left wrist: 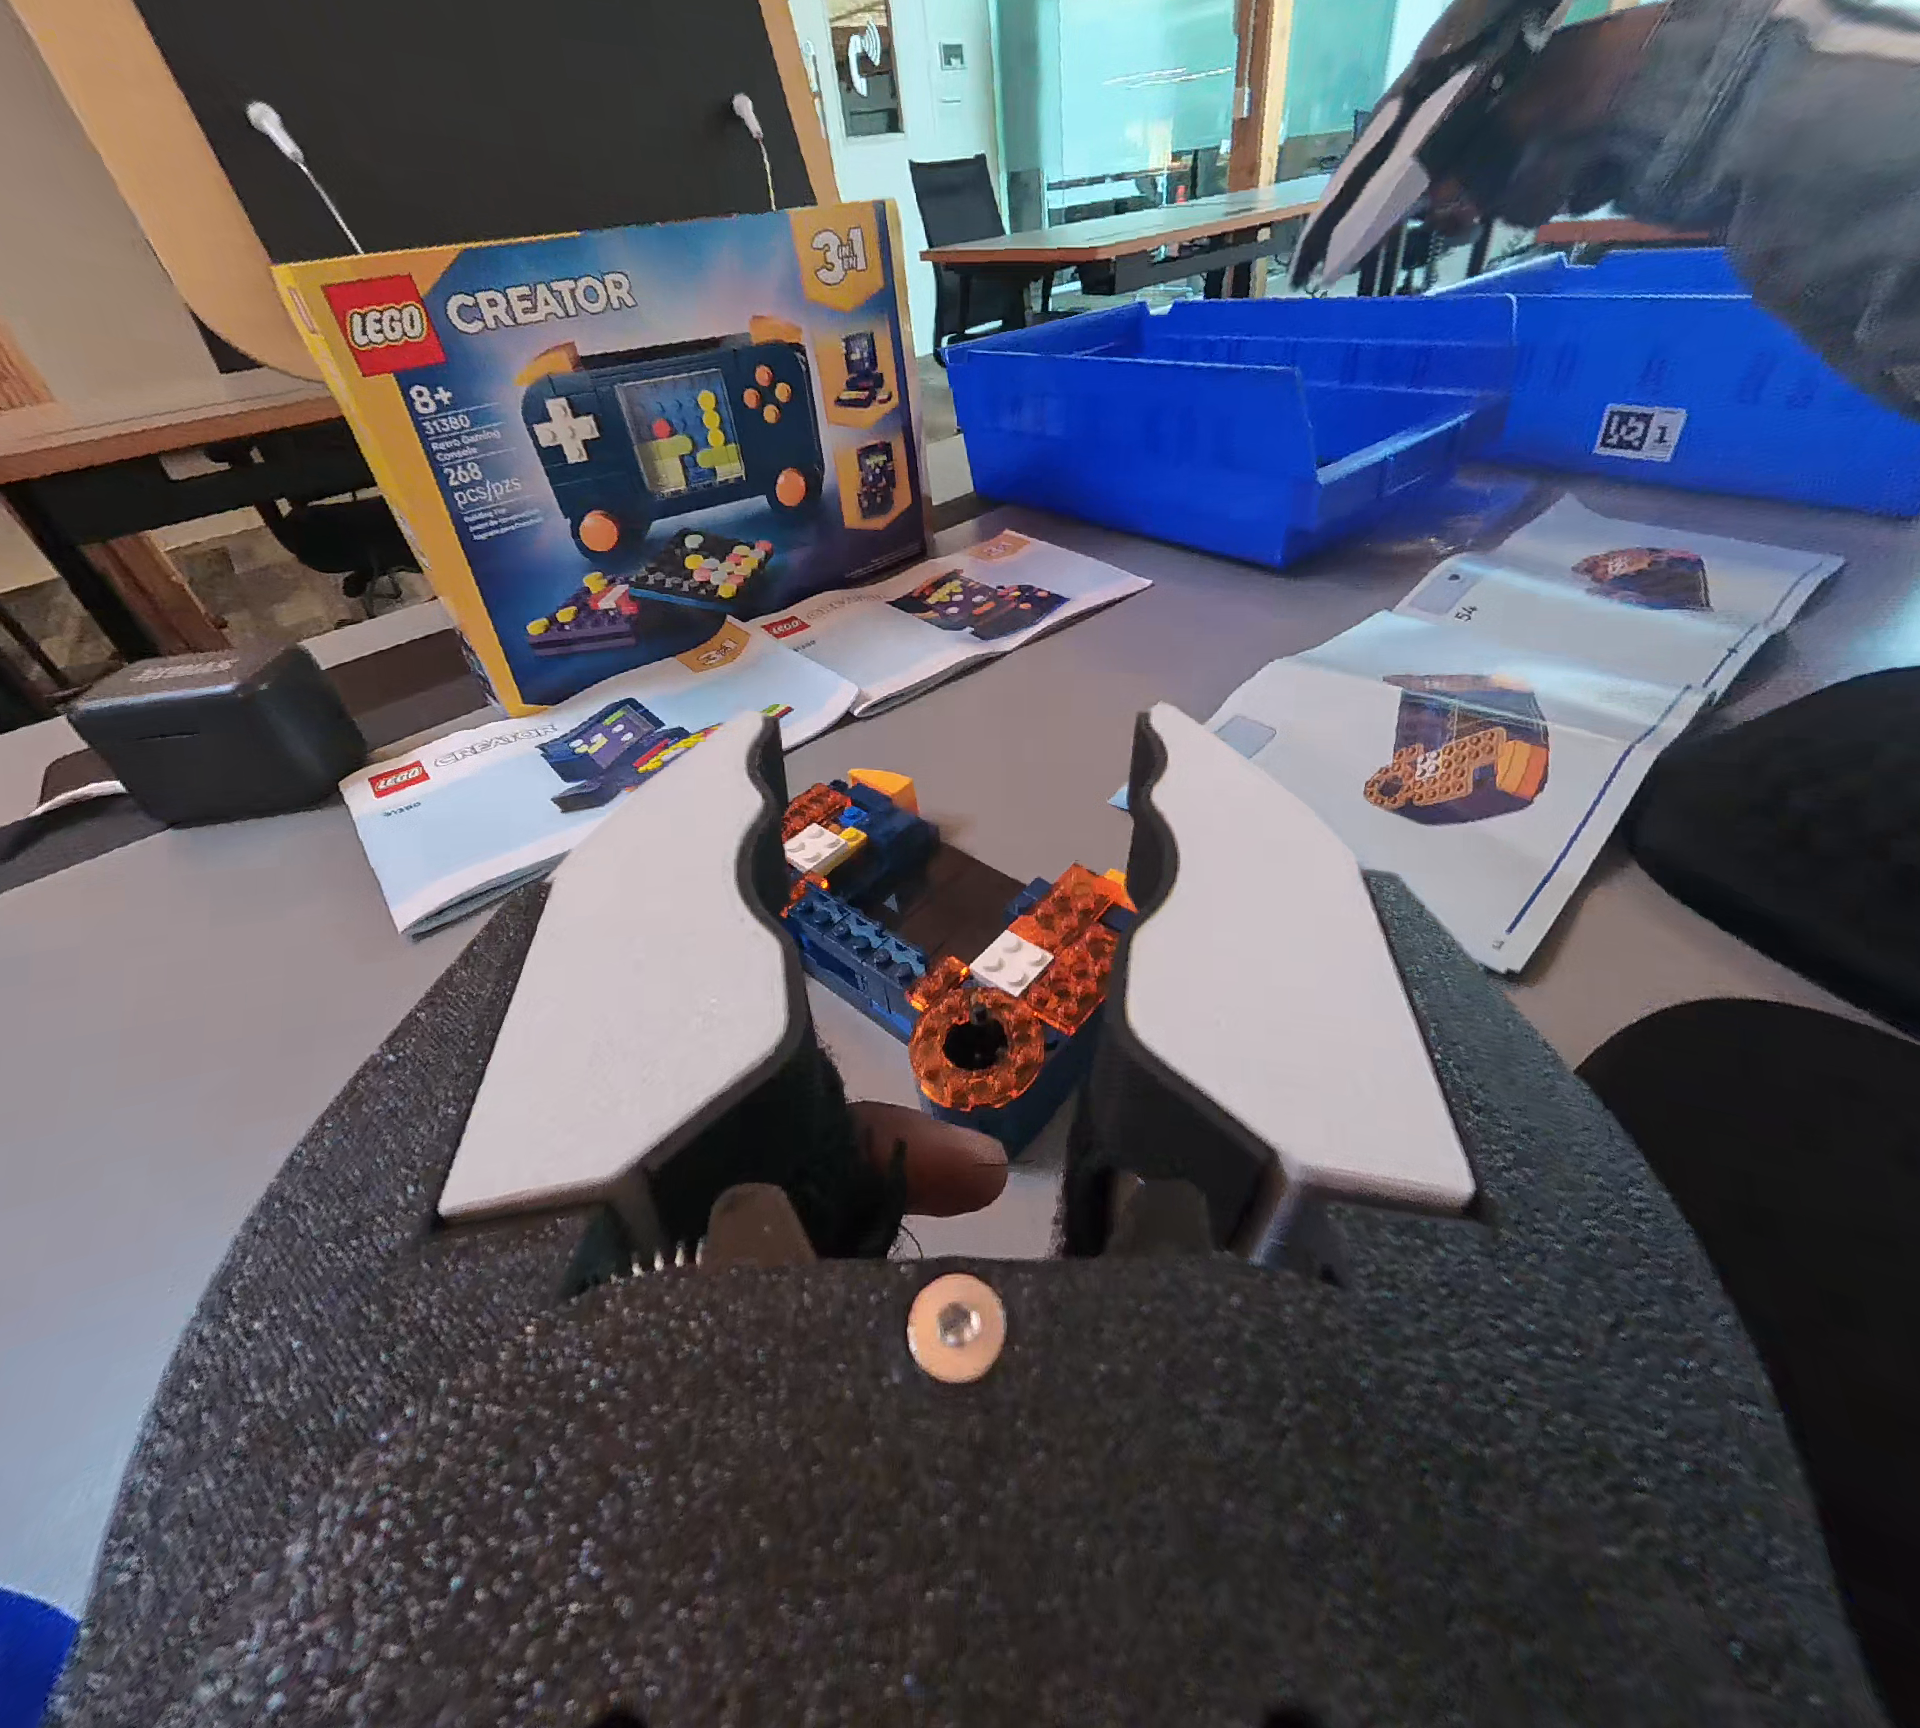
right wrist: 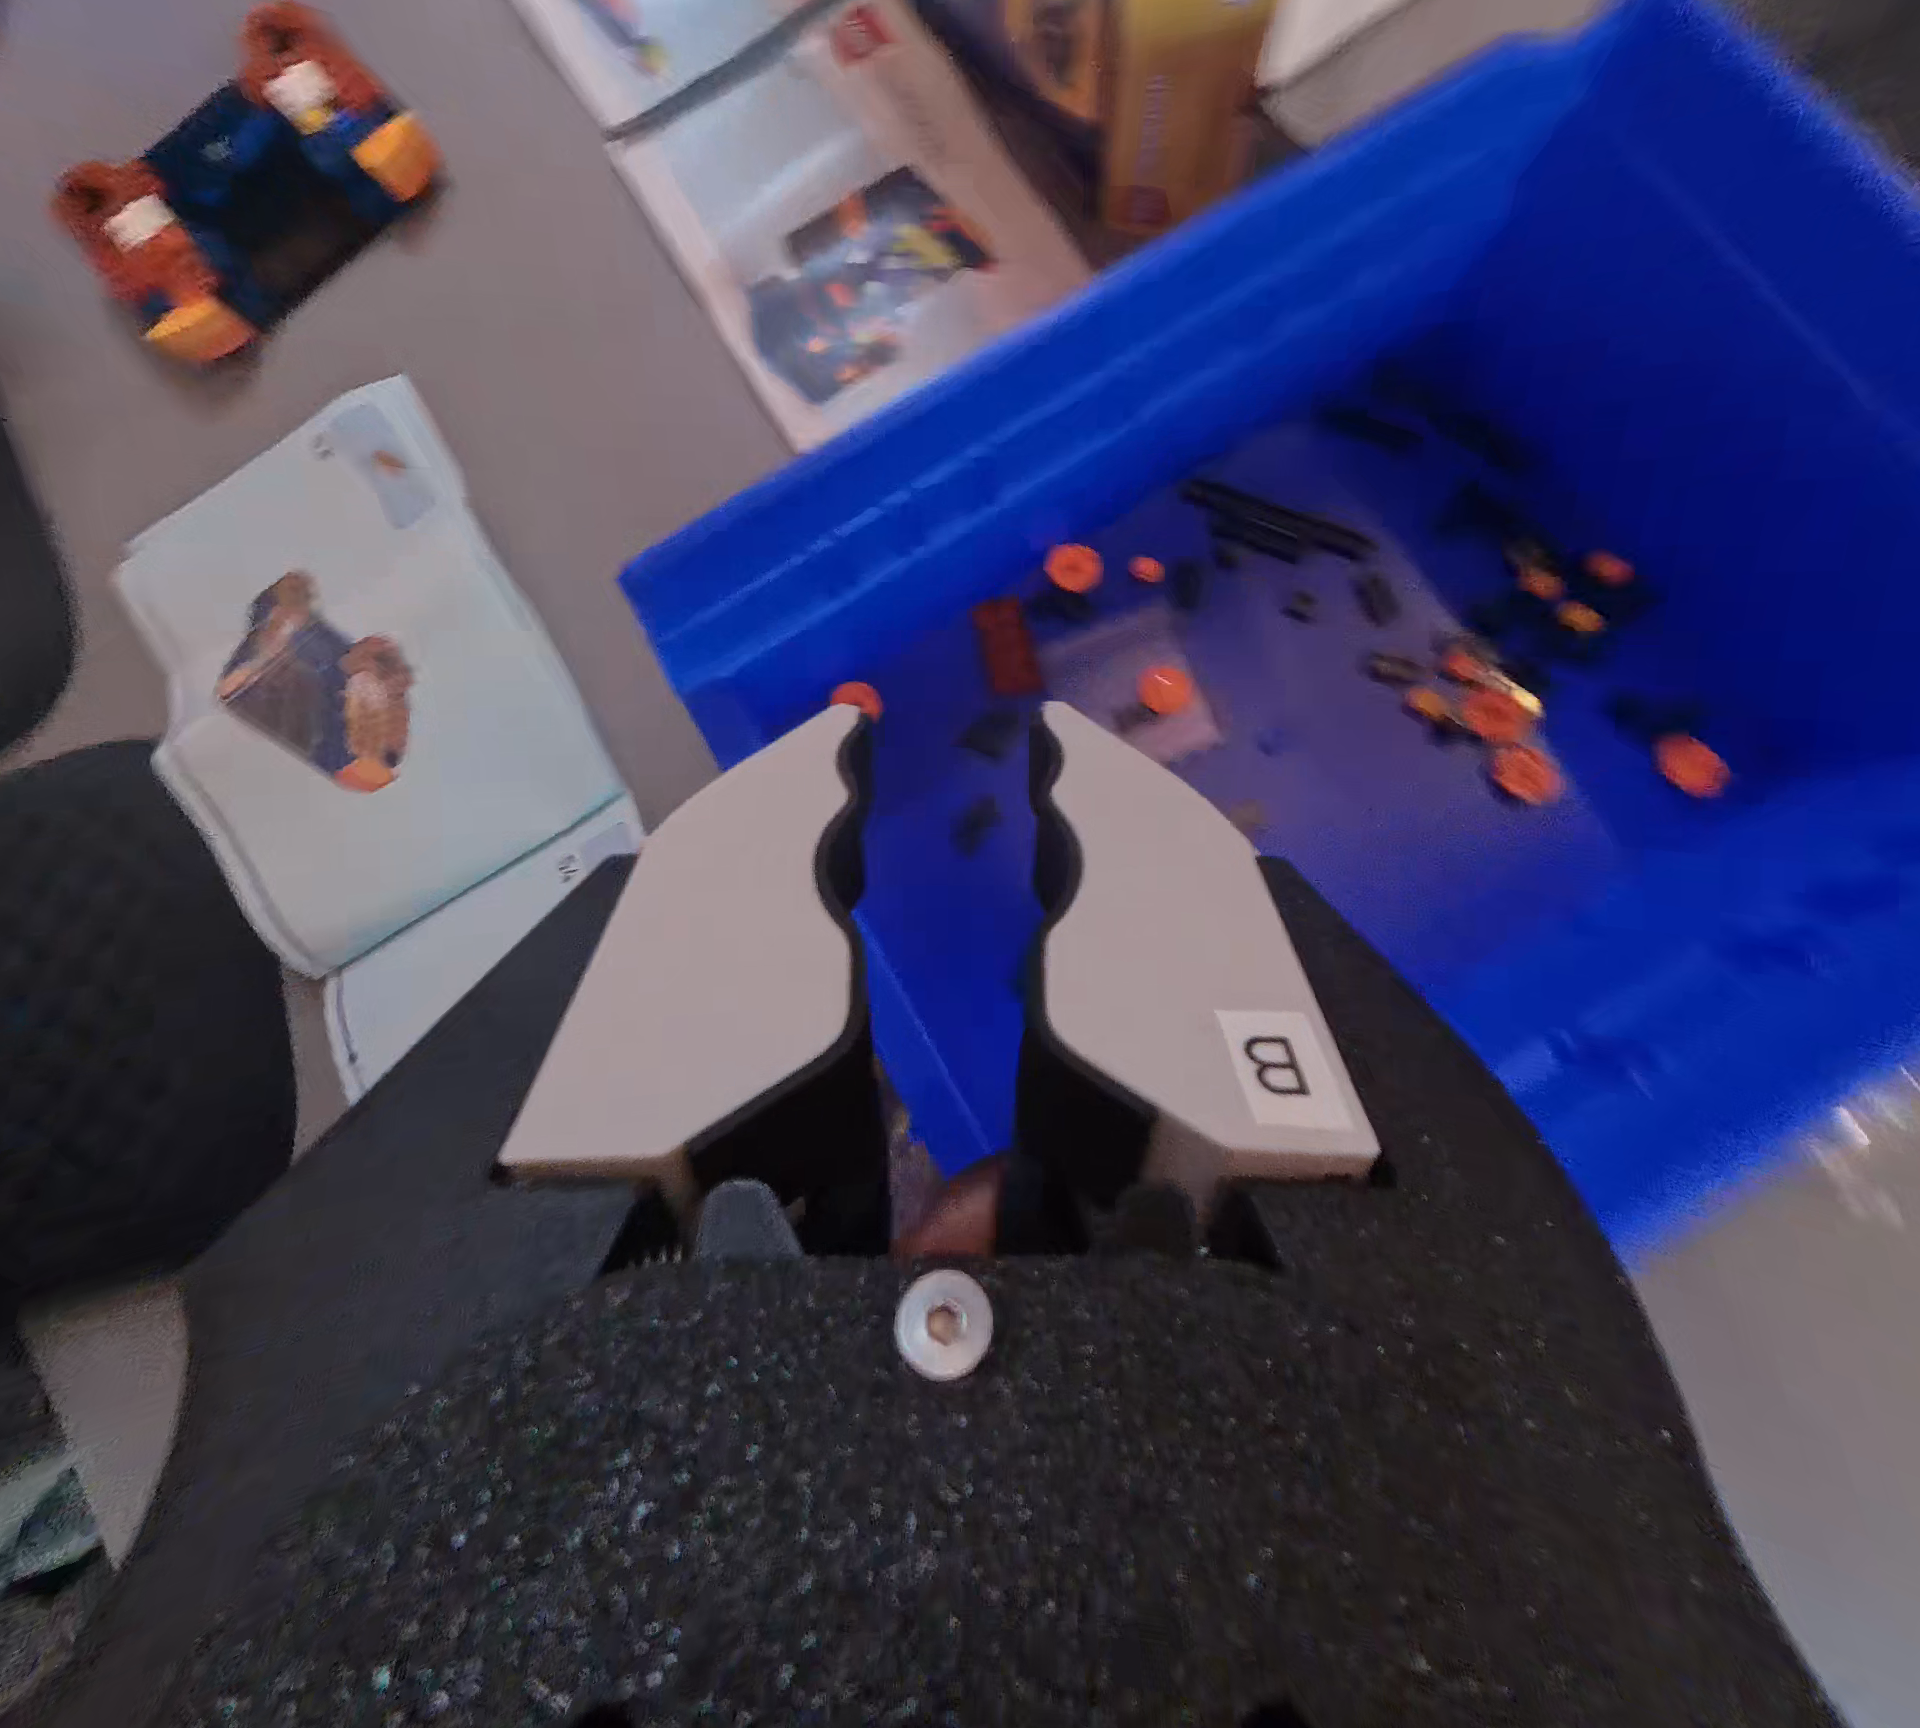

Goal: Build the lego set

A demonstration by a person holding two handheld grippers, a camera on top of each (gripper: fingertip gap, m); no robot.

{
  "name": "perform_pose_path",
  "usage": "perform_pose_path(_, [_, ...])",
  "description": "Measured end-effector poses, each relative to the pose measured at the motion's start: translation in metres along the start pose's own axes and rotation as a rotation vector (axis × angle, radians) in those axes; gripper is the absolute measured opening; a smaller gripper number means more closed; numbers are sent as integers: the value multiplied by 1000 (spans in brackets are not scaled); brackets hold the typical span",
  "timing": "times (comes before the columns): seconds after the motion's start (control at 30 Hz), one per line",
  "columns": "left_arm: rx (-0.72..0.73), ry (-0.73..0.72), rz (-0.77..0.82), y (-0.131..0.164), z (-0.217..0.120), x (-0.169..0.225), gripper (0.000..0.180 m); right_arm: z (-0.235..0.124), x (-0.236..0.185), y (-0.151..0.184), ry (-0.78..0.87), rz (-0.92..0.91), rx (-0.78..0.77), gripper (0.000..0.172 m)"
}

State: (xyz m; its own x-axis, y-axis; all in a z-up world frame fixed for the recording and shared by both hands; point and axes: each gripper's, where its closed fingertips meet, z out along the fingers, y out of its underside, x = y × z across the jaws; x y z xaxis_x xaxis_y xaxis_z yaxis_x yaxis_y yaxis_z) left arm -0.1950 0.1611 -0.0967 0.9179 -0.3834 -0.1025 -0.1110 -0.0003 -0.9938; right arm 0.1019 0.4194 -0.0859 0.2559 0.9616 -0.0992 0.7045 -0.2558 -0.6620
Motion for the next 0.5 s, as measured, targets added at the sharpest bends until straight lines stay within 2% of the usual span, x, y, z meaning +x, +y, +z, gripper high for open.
perform_pose_path(0.03, [1,0,5,-2,1,2,63,14,-9,2,-73,-36,-15,21])
perform_pose_path(0.1, [7,8,18,-7,4,8,63,44,-18,15,-151,-111,-93,19])
perform_pose_path(0.23, [-18,41,41,-7,11,19,62,91,-3,36,-103,-253,-165,26])
perform_pose_path(0.4, [-37,50,59,-8,13,22,62,110,14,32,-46,-328,-144,27])
perform_pose_path(0.5, [-28,40,57,-9,12,22,62,119,16,41,-46,-350,-224,21])
